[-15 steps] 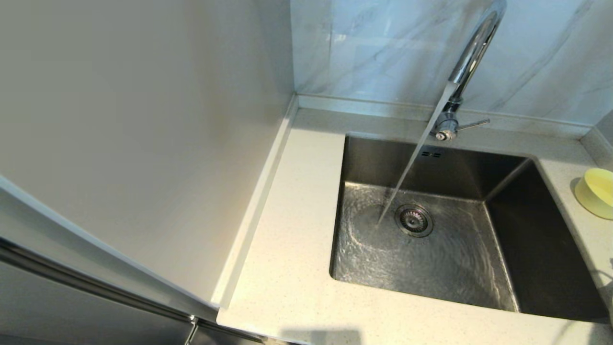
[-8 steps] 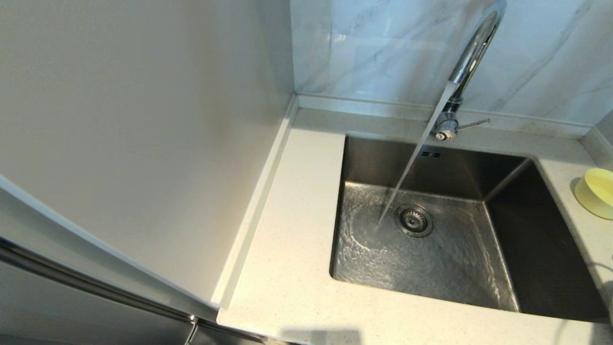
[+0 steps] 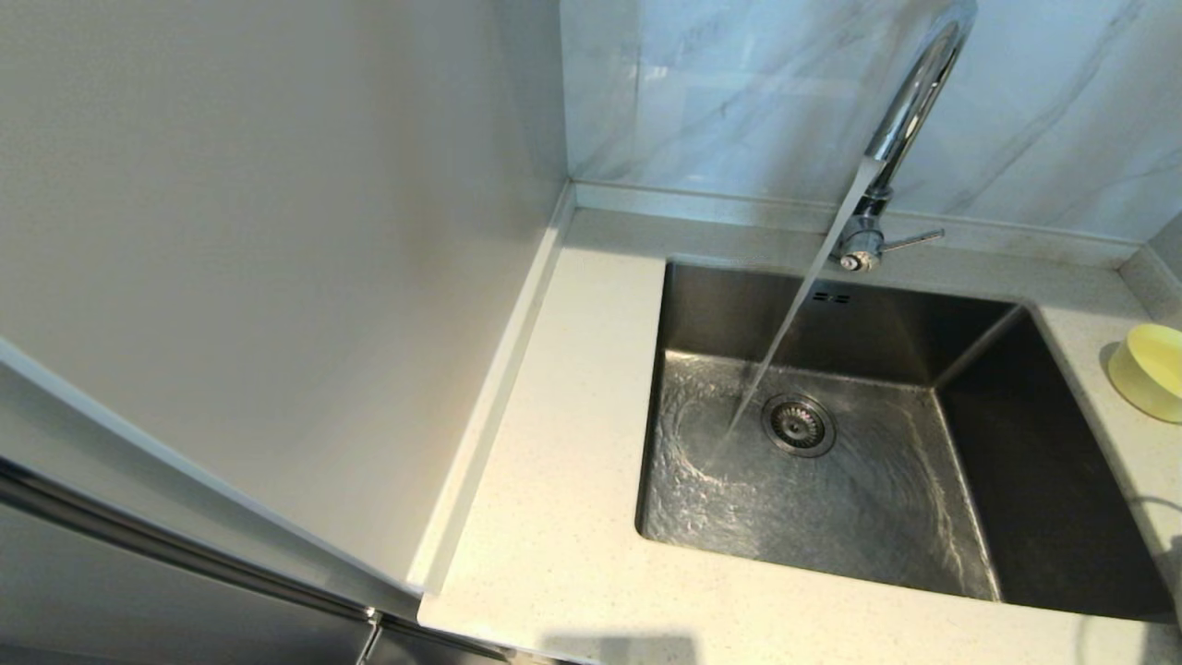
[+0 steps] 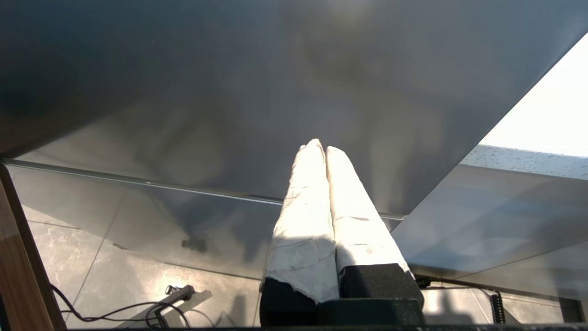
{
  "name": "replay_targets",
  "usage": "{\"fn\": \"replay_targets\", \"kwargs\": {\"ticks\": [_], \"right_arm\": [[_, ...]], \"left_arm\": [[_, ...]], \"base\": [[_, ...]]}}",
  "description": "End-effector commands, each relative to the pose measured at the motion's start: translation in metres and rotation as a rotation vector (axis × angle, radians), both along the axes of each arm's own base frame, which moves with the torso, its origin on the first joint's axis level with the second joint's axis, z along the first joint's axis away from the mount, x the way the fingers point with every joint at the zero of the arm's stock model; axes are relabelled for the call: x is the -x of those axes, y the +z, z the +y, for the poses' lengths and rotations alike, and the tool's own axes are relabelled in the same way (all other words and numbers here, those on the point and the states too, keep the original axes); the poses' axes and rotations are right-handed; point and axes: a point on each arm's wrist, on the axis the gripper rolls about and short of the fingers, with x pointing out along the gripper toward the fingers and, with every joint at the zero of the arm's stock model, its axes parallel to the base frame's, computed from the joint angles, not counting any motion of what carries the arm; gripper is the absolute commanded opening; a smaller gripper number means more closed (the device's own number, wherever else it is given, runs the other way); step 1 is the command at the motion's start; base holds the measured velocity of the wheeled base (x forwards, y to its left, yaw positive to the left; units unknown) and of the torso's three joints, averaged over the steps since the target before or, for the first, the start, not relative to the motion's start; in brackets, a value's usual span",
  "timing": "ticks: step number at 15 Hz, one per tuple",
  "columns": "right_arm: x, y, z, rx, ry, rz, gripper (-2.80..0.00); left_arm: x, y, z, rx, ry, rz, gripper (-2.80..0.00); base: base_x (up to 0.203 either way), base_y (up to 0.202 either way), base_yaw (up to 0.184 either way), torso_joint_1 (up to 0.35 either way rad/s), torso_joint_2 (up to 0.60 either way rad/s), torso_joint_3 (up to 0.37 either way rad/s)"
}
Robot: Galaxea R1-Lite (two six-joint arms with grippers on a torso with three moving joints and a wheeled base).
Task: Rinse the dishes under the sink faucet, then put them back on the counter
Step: Pick up the chopsticks
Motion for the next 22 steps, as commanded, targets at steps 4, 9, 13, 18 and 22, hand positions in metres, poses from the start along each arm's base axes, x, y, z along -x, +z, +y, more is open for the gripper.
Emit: {"fn": "replay_targets", "kwargs": {"ticks": [4, 9, 13, 18, 22], "right_arm": [[0.000, -0.004, 0.000, -0.013, 0.005, 0.015, -2.80], [0.000, -0.004, 0.000, -0.016, 0.006, 0.012, -2.80], [-0.001, 0.003, -0.001, 0.007, 0.007, -0.008, -2.80], [0.000, 0.014, 0.000, 0.045, 0.010, -0.038, -2.80], [0.003, 0.019, 0.003, 0.077, 0.048, -0.036, -2.80]], "left_arm": [[0.000, 0.000, 0.000, 0.000, 0.000, 0.000, -2.80], [0.000, 0.000, 0.000, 0.000, 0.001, 0.000, -2.80], [0.000, 0.000, 0.000, 0.000, 0.001, 0.000, -2.80], [0.000, 0.000, 0.000, 0.000, 0.001, 0.000, -2.80], [0.000, 0.000, 0.000, 0.000, 0.000, 0.000, -2.80]], "base": [[0.000, 0.000, 0.000, 0.000, 0.00, 0.000], [0.000, 0.000, 0.000, 0.000, 0.00, 0.000], [0.000, 0.000, 0.000, 0.000, 0.00, 0.000], [0.000, 0.000, 0.000, 0.000, 0.00, 0.000], [0.000, 0.000, 0.000, 0.000, 0.00, 0.000]]}}
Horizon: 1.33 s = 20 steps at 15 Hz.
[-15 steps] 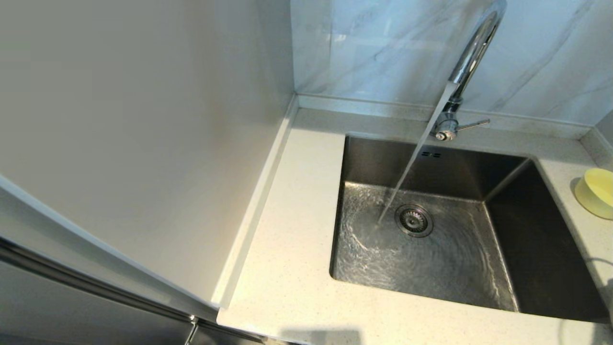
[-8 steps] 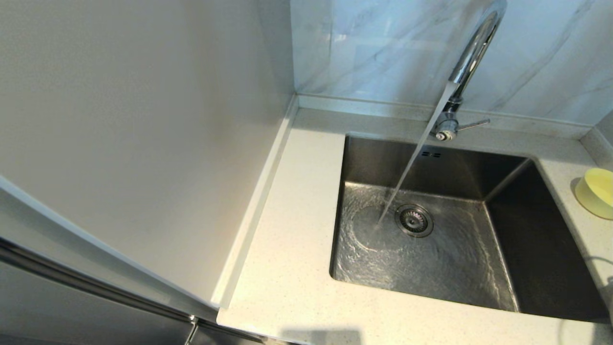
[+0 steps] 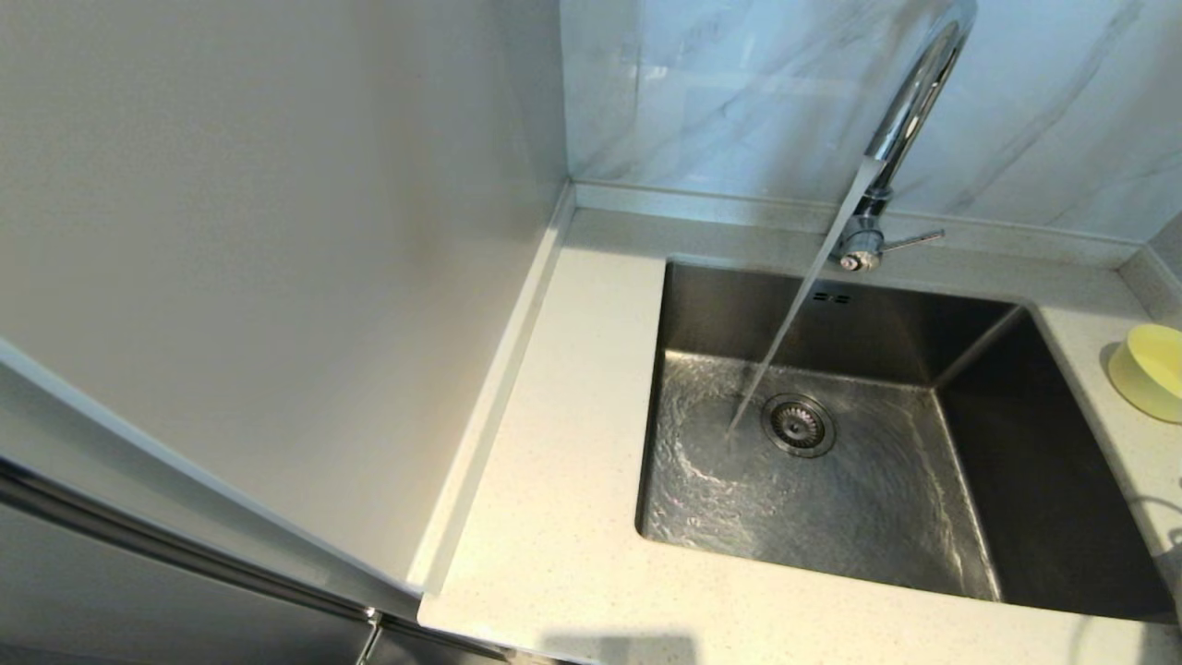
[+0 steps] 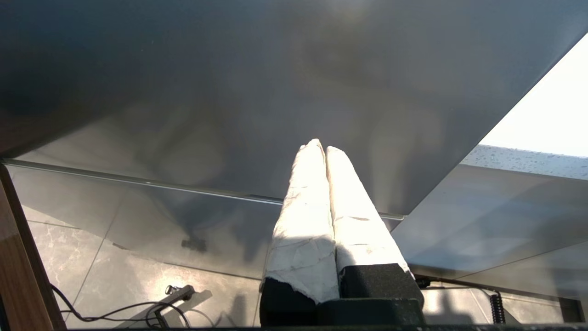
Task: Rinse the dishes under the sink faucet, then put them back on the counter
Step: Pick up the chopsticks
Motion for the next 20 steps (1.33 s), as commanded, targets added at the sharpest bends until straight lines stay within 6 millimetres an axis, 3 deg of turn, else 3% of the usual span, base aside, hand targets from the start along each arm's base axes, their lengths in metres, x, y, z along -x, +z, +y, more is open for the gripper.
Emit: {"fn": "replay_targets", "kwargs": {"ticks": [1, 4, 5, 10, 20], "right_arm": [[0.002, 0.004, 0.002, 0.022, 0.024, -0.002, -2.80], [0.005, 0.006, 0.005, 0.054, 0.035, 0.025, -2.80], [0.006, 0.006, 0.006, 0.065, 0.033, 0.034, 0.00], [0.006, 0.010, 0.002, 0.110, 0.031, 0.033, 0.00], [-0.009, -0.013, -0.021, 0.023, 0.025, 0.071, 0.00]], "left_arm": [[0.000, 0.000, 0.000, 0.000, -0.001, 0.000, -2.80], [0.000, 0.000, 0.000, 0.000, 0.001, 0.000, -2.80], [0.000, 0.000, 0.000, 0.000, 0.000, 0.000, -2.80], [0.000, 0.000, 0.000, 0.000, 0.001, 0.000, -2.80], [0.000, 0.000, 0.000, 0.000, 0.001, 0.000, -2.80]], "base": [[0.000, 0.000, 0.000, 0.000, 0.00, 0.000], [0.000, 0.000, 0.000, 0.000, 0.00, 0.000], [0.000, 0.000, 0.000, 0.000, 0.00, 0.000], [0.000, 0.000, 0.000, 0.000, 0.00, 0.000], [0.000, 0.000, 0.000, 0.000, 0.00, 0.000]]}}
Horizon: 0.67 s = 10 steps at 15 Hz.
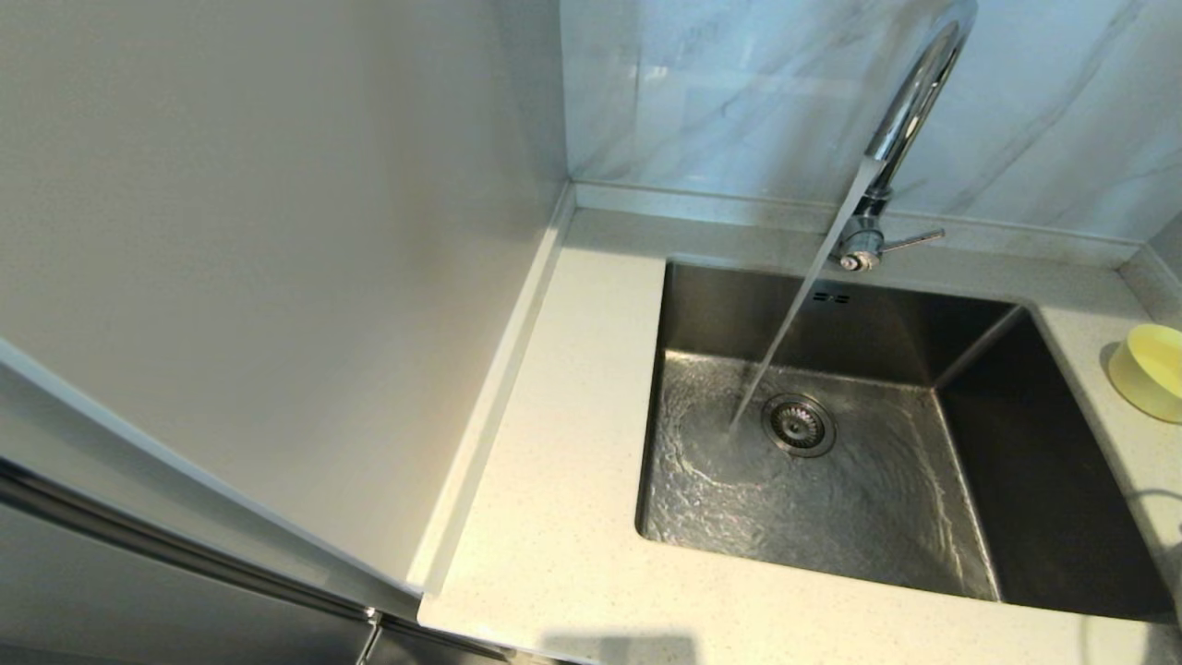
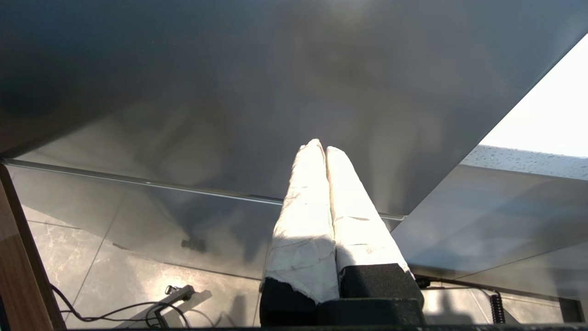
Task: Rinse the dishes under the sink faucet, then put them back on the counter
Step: Pick up the chopsticks
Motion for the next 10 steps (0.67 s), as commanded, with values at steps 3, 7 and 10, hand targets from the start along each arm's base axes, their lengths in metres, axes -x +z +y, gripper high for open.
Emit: {"fn": "replay_targets", "kwargs": {"ticks": [3, 7, 10], "right_arm": [[-0.001, -0.014, -0.010, -0.049, -0.016, 0.030, 0.00], [-0.002, -0.016, -0.019, -0.058, -0.033, 0.028, 0.00], [-0.001, -0.016, -0.017, -0.062, -0.031, 0.030, 0.00]], "left_arm": [[0.000, 0.000, 0.000, 0.000, -0.001, 0.000, -2.80], [0.000, 0.000, 0.000, 0.000, -0.001, 0.000, -2.80], [0.000, 0.000, 0.000, 0.000, 0.001, 0.000, -2.80]], "base": [[0.000, 0.000, 0.000, 0.000, 0.00, 0.000], [0.000, 0.000, 0.000, 0.000, 0.00, 0.000], [0.000, 0.000, 0.000, 0.000, 0.00, 0.000]]}}
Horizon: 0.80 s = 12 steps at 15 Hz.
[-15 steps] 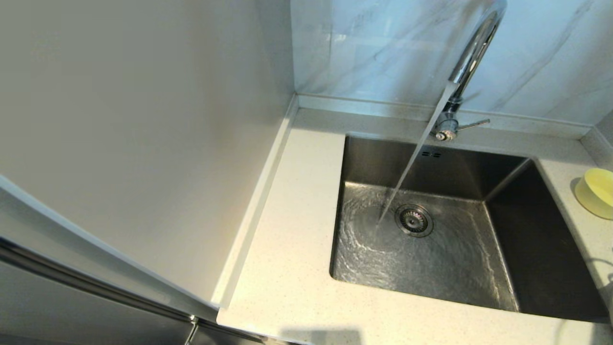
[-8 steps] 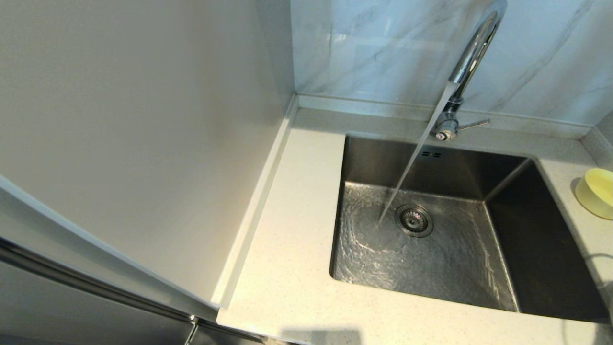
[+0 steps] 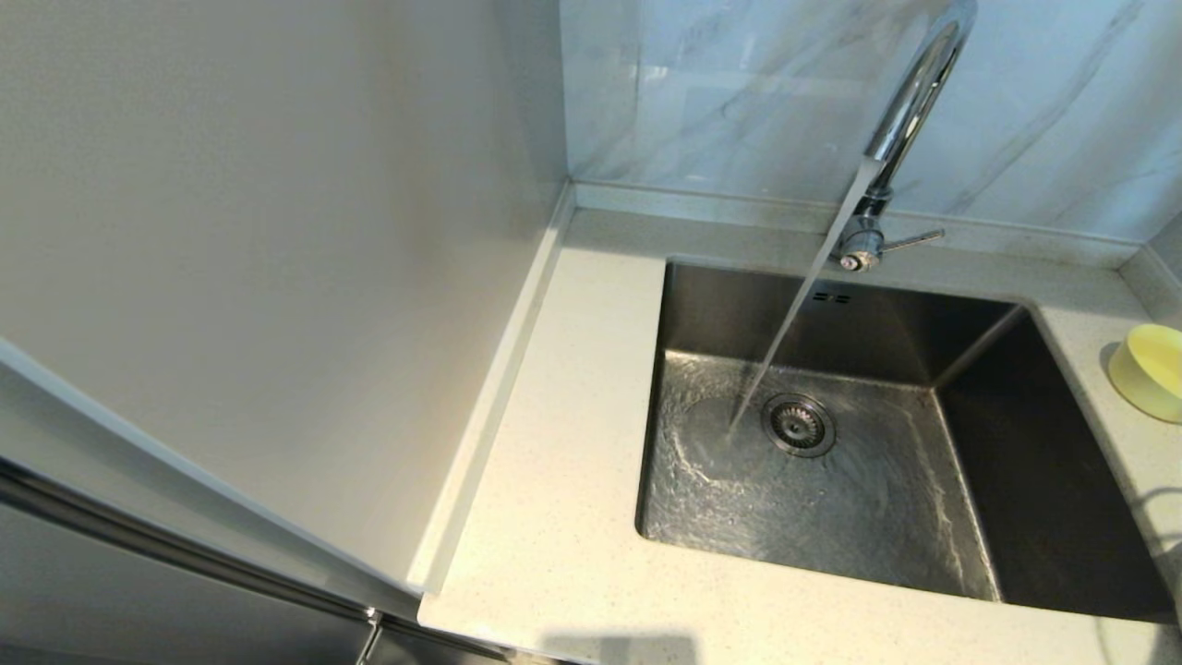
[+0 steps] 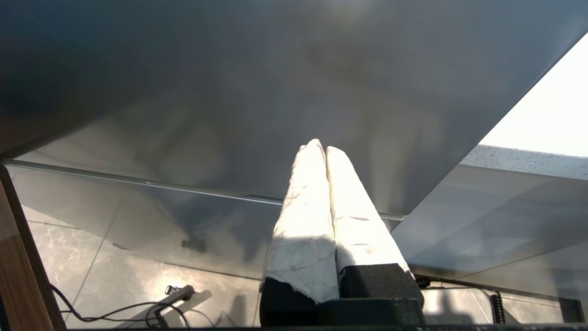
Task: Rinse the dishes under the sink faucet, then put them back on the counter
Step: Pick up the chopsticks
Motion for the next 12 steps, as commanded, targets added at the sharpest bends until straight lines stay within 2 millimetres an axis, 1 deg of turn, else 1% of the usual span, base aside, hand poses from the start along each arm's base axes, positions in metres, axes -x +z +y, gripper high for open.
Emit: {"fn": "replay_targets", "kwargs": {"ticks": [1, 8, 12], "right_arm": [[0.001, -0.001, 0.001, -0.011, 0.003, 0.009, 0.00], [0.005, 0.000, 0.013, -0.056, 0.036, -0.006, 0.00], [0.003, -0.003, 0.012, -0.071, 0.041, -0.010, 0.00]], "left_arm": [[0.000, 0.000, 0.000, 0.000, 0.001, 0.000, -2.80], [0.000, 0.000, 0.000, 0.000, 0.001, 0.000, -2.80], [0.000, 0.000, 0.000, 0.000, 0.001, 0.000, -2.80]], "base": [[0.000, 0.000, 0.000, 0.000, 0.00, 0.000], [0.000, 0.000, 0.000, 0.000, 0.00, 0.000], [0.000, 0.000, 0.000, 0.000, 0.00, 0.000]]}}
